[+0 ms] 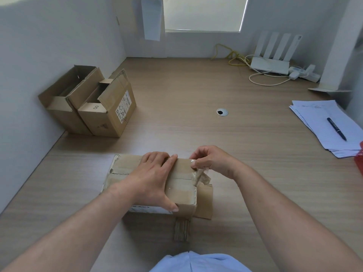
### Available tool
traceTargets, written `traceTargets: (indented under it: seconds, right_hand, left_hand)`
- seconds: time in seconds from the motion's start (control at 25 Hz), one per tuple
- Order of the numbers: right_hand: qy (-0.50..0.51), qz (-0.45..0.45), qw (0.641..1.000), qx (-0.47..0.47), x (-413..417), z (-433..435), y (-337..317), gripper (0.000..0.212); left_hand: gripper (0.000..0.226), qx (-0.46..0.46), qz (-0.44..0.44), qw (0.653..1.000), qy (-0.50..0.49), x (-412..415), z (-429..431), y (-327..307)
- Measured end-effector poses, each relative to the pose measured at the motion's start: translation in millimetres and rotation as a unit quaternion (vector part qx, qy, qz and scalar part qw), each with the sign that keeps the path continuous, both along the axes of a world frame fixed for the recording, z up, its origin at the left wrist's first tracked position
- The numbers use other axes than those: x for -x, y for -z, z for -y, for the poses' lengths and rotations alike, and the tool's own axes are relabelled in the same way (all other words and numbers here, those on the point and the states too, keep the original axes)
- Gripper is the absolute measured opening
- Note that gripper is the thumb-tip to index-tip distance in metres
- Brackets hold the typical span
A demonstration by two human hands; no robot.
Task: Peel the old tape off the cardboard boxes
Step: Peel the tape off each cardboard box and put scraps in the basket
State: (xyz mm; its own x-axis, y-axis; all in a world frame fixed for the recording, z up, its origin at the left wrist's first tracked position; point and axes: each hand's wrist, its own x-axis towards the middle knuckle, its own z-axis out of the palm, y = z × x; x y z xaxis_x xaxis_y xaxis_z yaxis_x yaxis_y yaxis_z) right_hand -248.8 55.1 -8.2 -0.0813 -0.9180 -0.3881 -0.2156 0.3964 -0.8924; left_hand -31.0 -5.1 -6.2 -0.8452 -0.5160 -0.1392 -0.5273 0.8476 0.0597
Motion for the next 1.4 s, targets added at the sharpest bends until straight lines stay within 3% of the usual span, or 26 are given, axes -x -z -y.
traceTargets:
  seconds: [0.16, 0.36, 1.08, 1.4]
  right_hand:
    - [-0.002, -0.004, 0.999, 0.037, 12, -2, -17, 0.022]
    - [-0.025, -0.020, 0.998, 0.050, 8, -3, -22, 0.026]
    - [-0.007, -0.008, 0.993, 0.121, 4, -12, -14, 0.034]
    - [-0.002, -0.015, 0.996, 0.086, 5, -13, -12, 0.031]
  left_hand:
    - [0.132, 0.101, -0.080, 0.992, 0.015, 5, -12, 0]
    - [0.126, 0.122, -0.136, 0.983, 0.004, 2, -17, 18]
    - [0.125, 0.154, -0.169, 0.973, -0.011, -2, -23, 33]
    - [0.122, 0.168, -0.185, 0.968, -0.005, -4, -26, 39]
